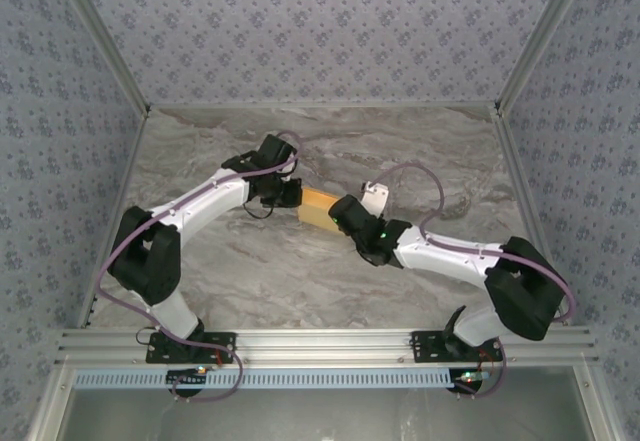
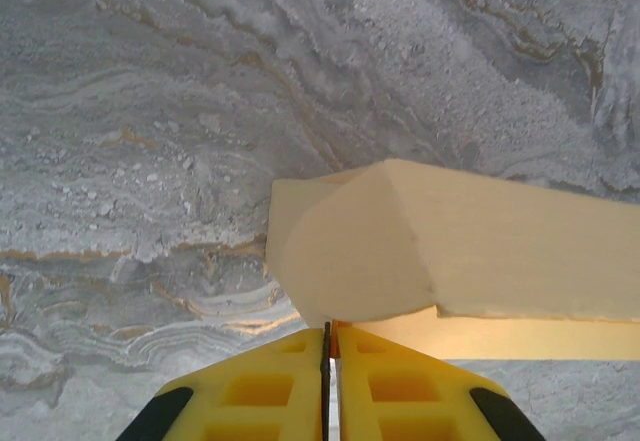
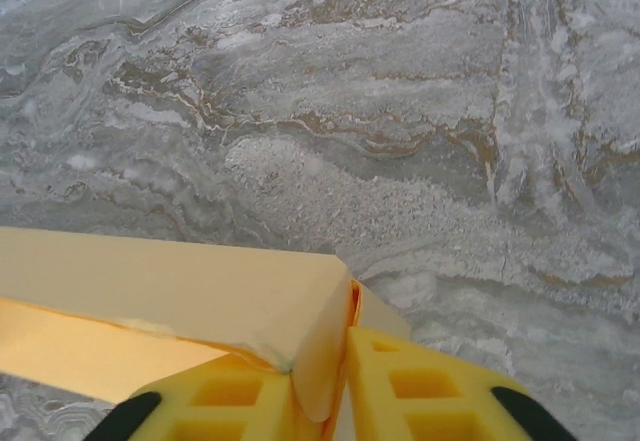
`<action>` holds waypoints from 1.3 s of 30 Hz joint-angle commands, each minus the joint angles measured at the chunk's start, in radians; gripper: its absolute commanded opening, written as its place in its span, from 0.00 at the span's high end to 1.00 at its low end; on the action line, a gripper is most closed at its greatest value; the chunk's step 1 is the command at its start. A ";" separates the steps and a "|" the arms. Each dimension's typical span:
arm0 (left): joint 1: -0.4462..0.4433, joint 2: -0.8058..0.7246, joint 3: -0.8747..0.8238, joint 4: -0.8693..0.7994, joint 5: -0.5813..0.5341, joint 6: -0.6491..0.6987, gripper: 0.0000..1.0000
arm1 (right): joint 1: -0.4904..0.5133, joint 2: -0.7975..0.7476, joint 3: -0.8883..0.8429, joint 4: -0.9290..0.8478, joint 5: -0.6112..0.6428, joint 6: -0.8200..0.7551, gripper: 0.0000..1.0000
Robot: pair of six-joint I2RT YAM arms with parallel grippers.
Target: Fold the paper box
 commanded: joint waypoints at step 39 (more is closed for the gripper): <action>-0.017 -0.123 -0.085 0.040 -0.049 0.041 0.56 | -0.495 0.359 0.669 -0.628 -1.167 -0.960 0.29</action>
